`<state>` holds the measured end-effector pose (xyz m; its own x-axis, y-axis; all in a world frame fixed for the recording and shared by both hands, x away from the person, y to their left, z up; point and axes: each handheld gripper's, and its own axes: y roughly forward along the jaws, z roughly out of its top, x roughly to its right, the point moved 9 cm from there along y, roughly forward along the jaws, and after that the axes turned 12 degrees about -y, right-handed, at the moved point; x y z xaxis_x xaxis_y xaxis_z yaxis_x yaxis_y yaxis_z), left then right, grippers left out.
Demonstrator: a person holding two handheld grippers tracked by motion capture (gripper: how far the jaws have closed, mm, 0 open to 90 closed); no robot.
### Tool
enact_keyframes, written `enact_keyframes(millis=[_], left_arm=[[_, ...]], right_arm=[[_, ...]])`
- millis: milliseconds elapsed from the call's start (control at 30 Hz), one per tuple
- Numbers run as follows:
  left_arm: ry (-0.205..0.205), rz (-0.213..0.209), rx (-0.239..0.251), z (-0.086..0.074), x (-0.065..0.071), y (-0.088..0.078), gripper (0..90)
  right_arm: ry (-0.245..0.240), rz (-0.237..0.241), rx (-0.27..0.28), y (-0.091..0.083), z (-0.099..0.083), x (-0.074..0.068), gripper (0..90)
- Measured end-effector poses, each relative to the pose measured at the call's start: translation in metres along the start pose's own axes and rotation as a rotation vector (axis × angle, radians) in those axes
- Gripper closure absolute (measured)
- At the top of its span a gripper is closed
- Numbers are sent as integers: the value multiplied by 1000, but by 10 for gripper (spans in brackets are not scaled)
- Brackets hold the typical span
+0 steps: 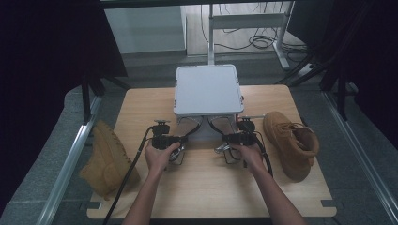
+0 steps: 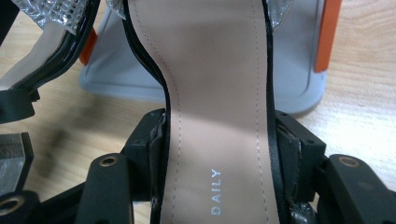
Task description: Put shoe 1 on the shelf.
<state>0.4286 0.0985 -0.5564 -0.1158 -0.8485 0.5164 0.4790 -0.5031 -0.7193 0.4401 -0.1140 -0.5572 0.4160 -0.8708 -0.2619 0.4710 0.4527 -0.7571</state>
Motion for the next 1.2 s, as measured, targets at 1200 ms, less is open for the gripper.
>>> enact_keyframes(millis=[1200], left_arm=[[4, -59, 51, 5, 17, 3, 239]], right_arm=[[-100, -133, 78, -7, 15, -4, 221]])
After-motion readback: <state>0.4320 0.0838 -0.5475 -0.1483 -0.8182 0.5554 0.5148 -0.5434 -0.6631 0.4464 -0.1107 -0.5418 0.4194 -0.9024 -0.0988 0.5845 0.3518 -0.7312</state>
